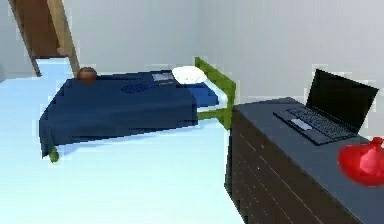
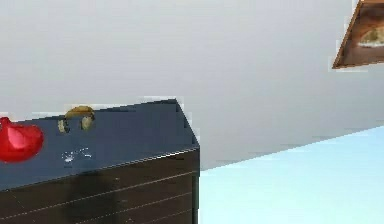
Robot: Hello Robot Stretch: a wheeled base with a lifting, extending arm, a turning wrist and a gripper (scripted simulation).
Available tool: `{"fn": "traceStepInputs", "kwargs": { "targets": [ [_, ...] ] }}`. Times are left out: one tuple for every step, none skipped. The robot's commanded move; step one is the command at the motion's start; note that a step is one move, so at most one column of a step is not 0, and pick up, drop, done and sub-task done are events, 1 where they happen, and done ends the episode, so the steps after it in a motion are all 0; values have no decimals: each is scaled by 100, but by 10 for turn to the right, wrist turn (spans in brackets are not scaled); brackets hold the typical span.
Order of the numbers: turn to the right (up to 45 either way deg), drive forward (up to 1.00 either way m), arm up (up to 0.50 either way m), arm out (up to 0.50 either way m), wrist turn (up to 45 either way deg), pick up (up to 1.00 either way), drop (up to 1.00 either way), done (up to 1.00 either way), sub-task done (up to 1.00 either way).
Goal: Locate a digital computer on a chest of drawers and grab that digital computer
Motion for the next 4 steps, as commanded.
{"fn": "traceStepInputs", "kwargs": {
  "targets": [
    [0, 100, 0, 0, 0, 0, 0, 0, 0],
    [300, 0, 0, 0, 0, 0, 0, 0, 0],
    [0, 5, 0, 0, 0, 0, 0, 0, 0],
    [-270, 0, 0, 0, 0, 0, 0, 0, 0]
  ]
}}
